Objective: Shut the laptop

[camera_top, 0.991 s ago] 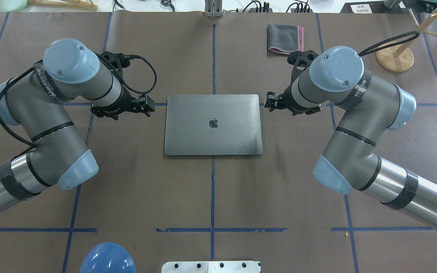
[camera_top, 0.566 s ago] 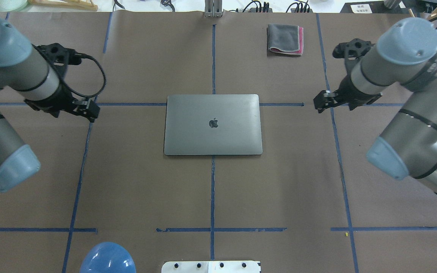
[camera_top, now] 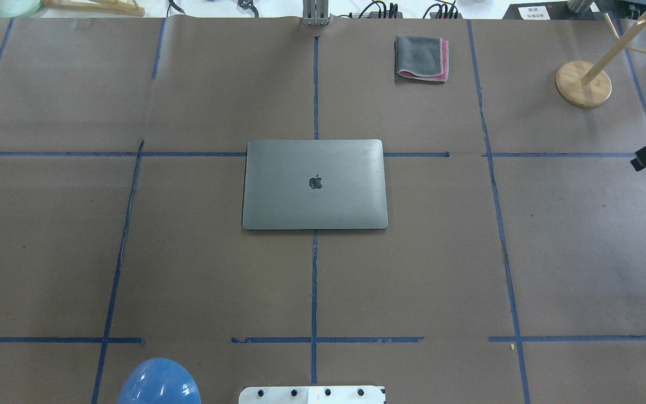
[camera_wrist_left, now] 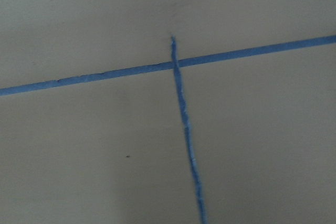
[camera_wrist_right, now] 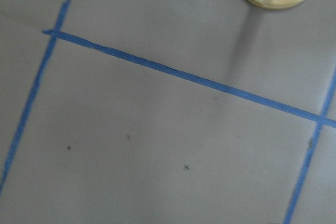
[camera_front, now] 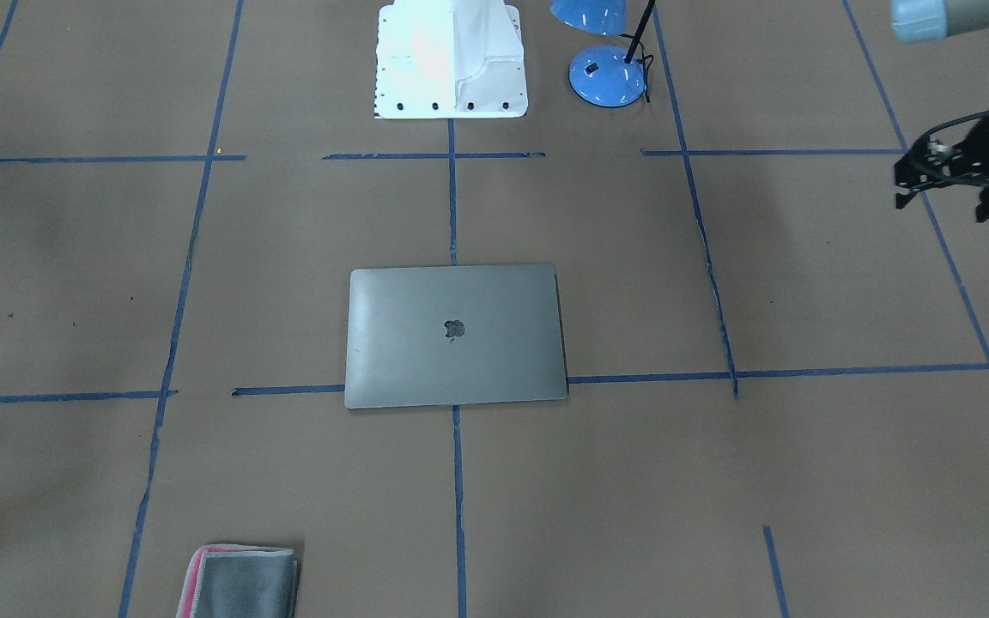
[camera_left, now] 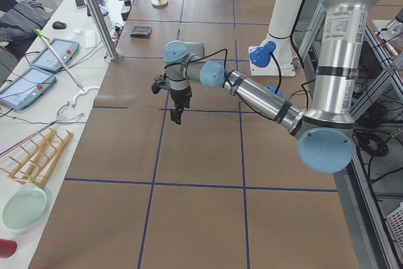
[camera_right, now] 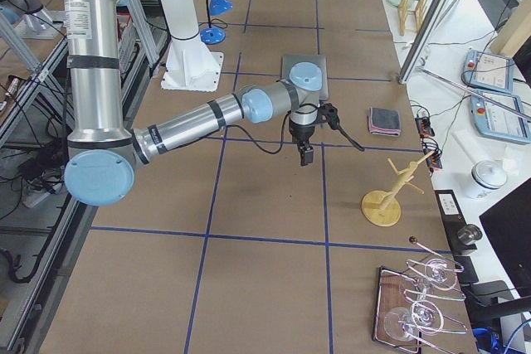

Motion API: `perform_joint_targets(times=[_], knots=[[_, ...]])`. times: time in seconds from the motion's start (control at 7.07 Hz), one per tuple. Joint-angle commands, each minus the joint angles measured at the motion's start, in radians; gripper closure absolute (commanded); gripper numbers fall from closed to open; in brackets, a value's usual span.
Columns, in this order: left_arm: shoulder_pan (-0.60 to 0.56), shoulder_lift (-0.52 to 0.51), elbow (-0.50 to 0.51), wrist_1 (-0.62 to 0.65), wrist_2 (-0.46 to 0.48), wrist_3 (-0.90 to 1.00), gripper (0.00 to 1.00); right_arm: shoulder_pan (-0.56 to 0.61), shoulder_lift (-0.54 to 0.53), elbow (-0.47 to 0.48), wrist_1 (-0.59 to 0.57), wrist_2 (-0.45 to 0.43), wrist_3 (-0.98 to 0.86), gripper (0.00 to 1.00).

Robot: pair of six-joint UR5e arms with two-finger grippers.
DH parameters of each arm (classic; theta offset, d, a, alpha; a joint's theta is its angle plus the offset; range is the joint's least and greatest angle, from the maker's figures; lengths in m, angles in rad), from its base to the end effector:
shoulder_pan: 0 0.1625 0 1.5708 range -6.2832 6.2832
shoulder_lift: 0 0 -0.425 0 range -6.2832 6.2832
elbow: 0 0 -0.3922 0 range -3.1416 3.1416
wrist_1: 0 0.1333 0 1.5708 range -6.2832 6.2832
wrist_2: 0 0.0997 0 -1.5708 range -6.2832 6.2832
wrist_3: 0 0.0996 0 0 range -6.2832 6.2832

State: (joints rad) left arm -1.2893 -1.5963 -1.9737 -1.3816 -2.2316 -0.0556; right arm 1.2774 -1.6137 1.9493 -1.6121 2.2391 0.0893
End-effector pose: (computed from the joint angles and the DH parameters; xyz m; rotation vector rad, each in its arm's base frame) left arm 0.0649 -0.4841 0.4772 0.1173 0.6894 0.2957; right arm -0.0675 -0.4708 0.5038 0.1524 -0.7075 -0.2935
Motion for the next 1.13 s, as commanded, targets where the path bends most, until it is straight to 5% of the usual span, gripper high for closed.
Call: perform_joint_targets(times=[0.0, 0.28, 0.99], knots=[[-0.172, 0.048, 0.088, -0.001, -0.051, 0.154, 0.01, 0.226, -0.135, -0.076, 0.0, 0.119, -0.265, 0.01], [-0.197, 0.149, 0.119, -0.019, -0.056, 0.154, 0.01, 0.249, -0.172, -0.101, 0.006, 0.131, -0.218, 0.01], [-0.212, 0.187, 0.144, -0.02, -0.109, 0.155, 0.01, 0.247, -0.164, -0.098, 0.017, 0.131, -0.151, 0.01]])
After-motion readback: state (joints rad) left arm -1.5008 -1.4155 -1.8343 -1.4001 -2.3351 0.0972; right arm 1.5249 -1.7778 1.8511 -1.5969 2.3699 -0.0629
